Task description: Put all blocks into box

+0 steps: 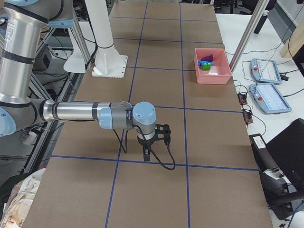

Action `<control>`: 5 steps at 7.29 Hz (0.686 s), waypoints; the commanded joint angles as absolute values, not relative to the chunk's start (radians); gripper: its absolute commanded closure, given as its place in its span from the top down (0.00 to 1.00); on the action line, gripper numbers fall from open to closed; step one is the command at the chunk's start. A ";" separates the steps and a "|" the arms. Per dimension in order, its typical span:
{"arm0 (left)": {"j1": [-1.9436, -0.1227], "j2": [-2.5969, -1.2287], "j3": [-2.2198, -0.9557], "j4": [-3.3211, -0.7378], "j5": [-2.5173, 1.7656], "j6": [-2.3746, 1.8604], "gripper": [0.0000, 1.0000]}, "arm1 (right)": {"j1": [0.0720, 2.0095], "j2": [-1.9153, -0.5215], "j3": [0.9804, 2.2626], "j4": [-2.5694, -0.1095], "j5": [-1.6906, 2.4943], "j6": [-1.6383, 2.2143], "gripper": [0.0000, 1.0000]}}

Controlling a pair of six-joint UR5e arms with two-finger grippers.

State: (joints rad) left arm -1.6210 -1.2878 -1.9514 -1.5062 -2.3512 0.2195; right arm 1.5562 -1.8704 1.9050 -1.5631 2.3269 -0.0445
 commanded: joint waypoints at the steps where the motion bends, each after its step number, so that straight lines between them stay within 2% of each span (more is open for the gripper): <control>1: -1.621 -1.287 -1.948 -1.506 -2.350 0.219 1.00 | 1.555 -1.870 1.911 -1.560 2.330 -0.046 1.00; 5: -1.621 -1.287 -1.942 -1.506 -2.358 0.218 1.00 | 1.545 -1.867 1.908 -1.514 2.330 -0.045 1.00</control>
State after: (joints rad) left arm -1.6214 -1.2870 -1.9428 -1.5064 -2.3529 0.2179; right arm 1.5485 -1.8690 1.9082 -1.5178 2.3313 -0.0454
